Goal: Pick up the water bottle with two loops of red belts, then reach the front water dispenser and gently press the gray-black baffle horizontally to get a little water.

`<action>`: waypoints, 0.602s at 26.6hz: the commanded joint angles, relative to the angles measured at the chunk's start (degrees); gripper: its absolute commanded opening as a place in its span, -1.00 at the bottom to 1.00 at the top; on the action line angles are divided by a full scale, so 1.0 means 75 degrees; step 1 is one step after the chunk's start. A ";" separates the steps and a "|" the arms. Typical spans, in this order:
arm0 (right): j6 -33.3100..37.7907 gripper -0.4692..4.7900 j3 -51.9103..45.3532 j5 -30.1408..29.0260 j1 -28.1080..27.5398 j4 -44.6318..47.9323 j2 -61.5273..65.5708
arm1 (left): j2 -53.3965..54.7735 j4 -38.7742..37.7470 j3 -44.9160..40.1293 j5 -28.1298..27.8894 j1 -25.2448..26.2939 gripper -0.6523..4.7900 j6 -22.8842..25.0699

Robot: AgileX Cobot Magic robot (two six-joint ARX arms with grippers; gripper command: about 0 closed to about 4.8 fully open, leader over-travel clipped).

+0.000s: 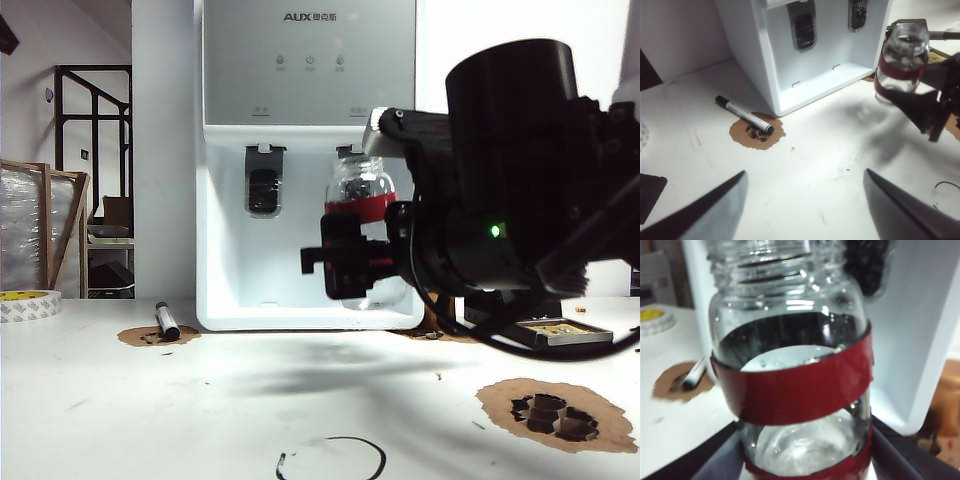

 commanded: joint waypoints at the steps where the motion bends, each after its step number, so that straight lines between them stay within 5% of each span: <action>1: -0.0015 -0.26 0.0338 -0.0621 -0.0265 0.0256 -0.0082 | 0.0012 0.0032 0.0038 0.0064 0.0006 0.61 0.0029; 16: 0.0341 -0.23 0.1049 -0.2250 -0.1679 -0.0577 -0.0079 | 0.0012 -0.0061 0.0038 0.0236 0.0006 0.61 0.0029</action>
